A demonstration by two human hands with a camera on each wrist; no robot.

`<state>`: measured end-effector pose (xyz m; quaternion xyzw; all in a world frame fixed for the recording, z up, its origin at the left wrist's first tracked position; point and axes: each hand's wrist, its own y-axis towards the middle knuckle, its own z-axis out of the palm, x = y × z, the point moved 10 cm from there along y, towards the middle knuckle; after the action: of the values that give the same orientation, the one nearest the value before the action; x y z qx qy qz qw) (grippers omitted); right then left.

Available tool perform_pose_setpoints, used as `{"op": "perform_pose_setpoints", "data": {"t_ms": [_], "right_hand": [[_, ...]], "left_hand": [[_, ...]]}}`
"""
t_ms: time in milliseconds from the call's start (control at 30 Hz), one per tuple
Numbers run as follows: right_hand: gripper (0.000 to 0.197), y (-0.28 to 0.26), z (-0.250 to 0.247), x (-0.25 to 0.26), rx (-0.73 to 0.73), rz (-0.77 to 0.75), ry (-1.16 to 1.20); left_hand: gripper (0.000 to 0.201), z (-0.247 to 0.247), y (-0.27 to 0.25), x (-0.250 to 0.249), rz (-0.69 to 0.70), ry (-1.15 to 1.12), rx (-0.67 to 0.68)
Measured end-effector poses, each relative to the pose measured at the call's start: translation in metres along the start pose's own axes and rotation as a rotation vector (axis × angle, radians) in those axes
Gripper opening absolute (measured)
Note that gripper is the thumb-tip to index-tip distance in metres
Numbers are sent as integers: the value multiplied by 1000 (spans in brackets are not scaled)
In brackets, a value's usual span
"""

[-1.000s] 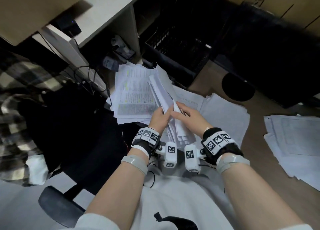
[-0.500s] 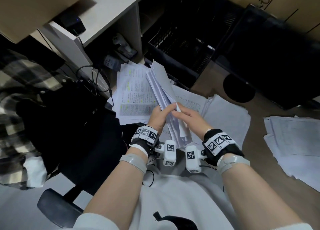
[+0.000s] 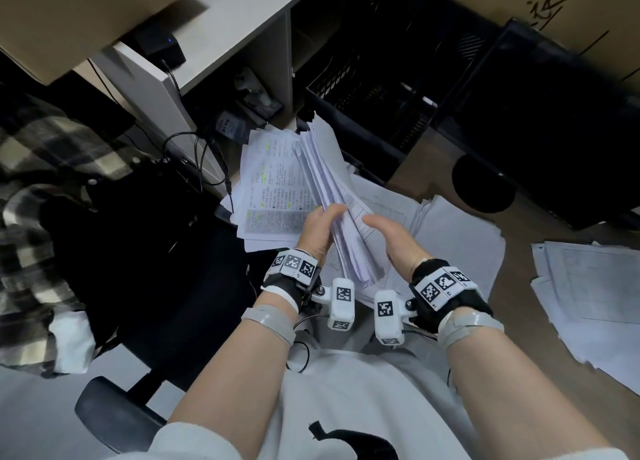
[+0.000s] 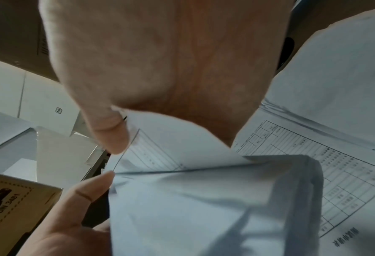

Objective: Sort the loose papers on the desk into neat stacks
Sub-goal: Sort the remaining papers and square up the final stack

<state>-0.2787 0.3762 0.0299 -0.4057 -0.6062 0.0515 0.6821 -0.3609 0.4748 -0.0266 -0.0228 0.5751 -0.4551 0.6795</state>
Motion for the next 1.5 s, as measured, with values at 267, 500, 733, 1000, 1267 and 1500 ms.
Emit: {"op": "perform_pose_setpoints", "data": {"t_ms": [267, 500, 733, 1000, 1267, 1500], "right_hand": [[19, 9, -60, -12, -419, -65, -4], [25, -2, -109, -78, -598, 143, -234], [34, -24, -161, -156, -787, 432, -205], [38, 18, -132, -195, -530, 438, -125], [26, 57, -94, -194, -300, 398, -113], [39, 66, -98, -182, -286, 410, -246]], "left_hand": [[15, -31, 4, -5, 91, 212, -230], [21, -47, 5, 15, 63, 335, -240], [14, -81, -6, 9, 123, 326, -522], [13, -63, -36, 25, 134, 413, -603], [15, -69, -63, 30, 125, 478, -667], [13, -72, -48, 31, 79, 543, -655]]}}
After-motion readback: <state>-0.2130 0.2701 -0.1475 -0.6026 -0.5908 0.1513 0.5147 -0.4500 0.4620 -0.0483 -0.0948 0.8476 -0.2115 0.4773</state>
